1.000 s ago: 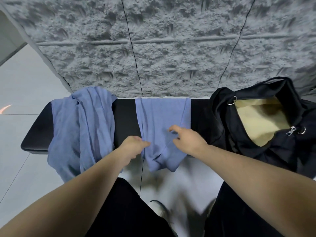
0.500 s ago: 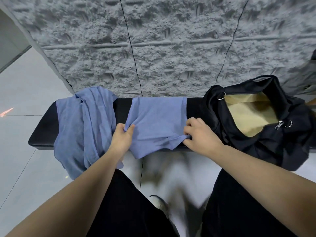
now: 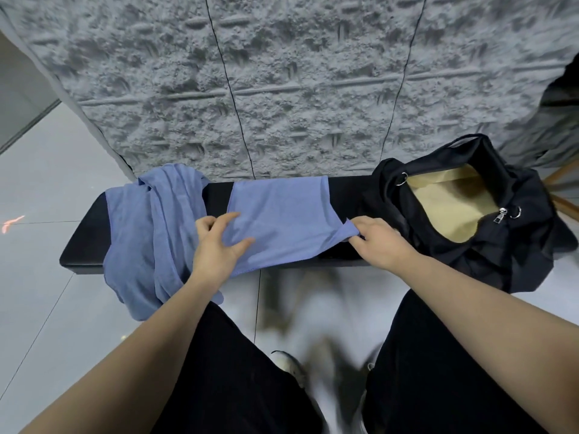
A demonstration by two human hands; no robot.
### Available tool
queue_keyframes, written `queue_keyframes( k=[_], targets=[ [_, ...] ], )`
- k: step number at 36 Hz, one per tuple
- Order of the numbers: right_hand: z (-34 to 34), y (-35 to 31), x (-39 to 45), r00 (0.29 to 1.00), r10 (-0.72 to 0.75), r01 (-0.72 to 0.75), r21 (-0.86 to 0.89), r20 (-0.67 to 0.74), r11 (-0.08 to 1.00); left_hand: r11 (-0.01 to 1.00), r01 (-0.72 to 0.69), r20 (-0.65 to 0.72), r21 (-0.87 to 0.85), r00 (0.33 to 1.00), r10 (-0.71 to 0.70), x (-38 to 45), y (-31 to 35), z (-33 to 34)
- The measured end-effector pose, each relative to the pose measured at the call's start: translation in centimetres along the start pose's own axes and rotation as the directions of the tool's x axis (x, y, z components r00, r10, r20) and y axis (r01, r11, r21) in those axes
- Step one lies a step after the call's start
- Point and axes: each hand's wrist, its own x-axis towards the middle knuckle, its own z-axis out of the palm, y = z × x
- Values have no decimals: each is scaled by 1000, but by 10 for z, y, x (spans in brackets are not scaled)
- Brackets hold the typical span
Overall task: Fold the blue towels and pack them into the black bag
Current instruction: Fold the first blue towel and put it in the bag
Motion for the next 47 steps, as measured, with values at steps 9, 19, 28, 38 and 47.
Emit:
queue_keyframes(
  k=[9,19,28,38,47],
  targets=[
    [-6,0,-12,984,-158,171,173,-86,970,741,-423,388,521,891,236,-18,1,-3],
    [-17,0,-36,989,-22,70,339,-144,938,864,-174,161,473,981,109,-24,17,-8],
    [-17,-7,-56,979,-45,117,363,-200,925,977,-106,119,187,989,85,-37,30,-9],
    [-29,-18,-74,971,-11,114,418,-240,901,991,-69,72,113,996,61,-53,40,-16],
    [-38,-18,-85,952,-239,237,-33,-192,971,965,-166,97,204,984,149,-56,44,-33]
  ],
)
